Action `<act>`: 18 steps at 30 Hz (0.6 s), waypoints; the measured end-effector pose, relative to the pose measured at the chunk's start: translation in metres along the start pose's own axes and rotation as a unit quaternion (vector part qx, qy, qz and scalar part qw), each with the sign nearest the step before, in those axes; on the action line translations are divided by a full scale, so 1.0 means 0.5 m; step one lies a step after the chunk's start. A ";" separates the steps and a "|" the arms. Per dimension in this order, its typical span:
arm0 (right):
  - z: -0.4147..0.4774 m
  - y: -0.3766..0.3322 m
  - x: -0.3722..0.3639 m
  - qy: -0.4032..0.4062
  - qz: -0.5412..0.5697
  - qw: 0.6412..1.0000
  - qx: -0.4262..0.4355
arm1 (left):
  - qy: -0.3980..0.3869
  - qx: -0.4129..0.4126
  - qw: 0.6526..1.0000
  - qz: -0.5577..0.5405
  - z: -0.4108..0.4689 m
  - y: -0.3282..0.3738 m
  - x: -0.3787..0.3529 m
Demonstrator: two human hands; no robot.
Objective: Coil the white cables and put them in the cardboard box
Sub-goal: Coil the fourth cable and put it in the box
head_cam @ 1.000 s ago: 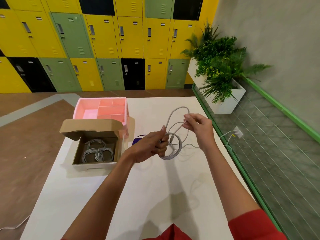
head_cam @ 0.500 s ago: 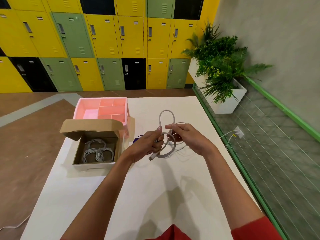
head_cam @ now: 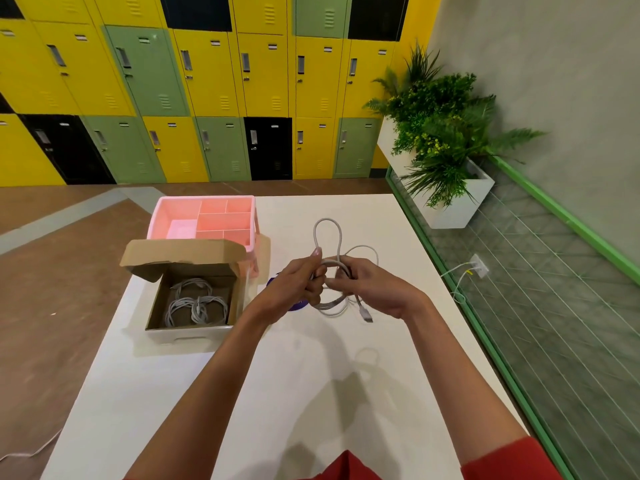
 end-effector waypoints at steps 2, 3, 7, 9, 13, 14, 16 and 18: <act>0.005 0.000 0.001 0.029 -0.036 0.999 -0.013 | 0.009 -0.001 1.000 -0.003 0.000 0.001 0.001; 0.007 0.000 0.002 0.042 -0.069 0.997 -0.015 | 0.016 -0.002 1.000 -0.005 0.001 0.001 0.003; 0.013 -0.008 0.013 0.085 -0.217 0.972 -0.017 | 0.042 -0.008 0.999 -0.004 0.005 -0.003 0.010; 0.013 -0.012 0.022 0.119 -0.207 0.970 -0.039 | 0.063 -0.011 0.998 -0.003 0.007 -0.007 0.018; -0.004 -0.027 0.043 0.169 -0.147 0.972 -0.078 | 0.087 -0.008 0.996 0.019 0.010 -0.016 0.026; -0.006 -0.032 0.041 0.153 -0.147 0.974 -0.079 | 0.090 -0.007 0.996 0.024 0.009 -0.016 0.025; -0.011 -0.039 0.027 0.098 -0.176 0.976 -0.076 | 0.105 -0.013 0.994 0.030 0.010 -0.017 0.022; -0.014 -0.040 0.011 0.050 -0.207 0.974 -0.073 | 0.128 -0.025 0.991 0.034 0.012 -0.016 0.025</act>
Point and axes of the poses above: each hand's wrist, its own z-axis towards the middle knuckle, its own x-axis out of the back of the hand, y = z × x, the point moved 3 cm from there along z, towards the middle knuckle, and after that the axes turned 8 degrees about -x, right-handed, at the moved point
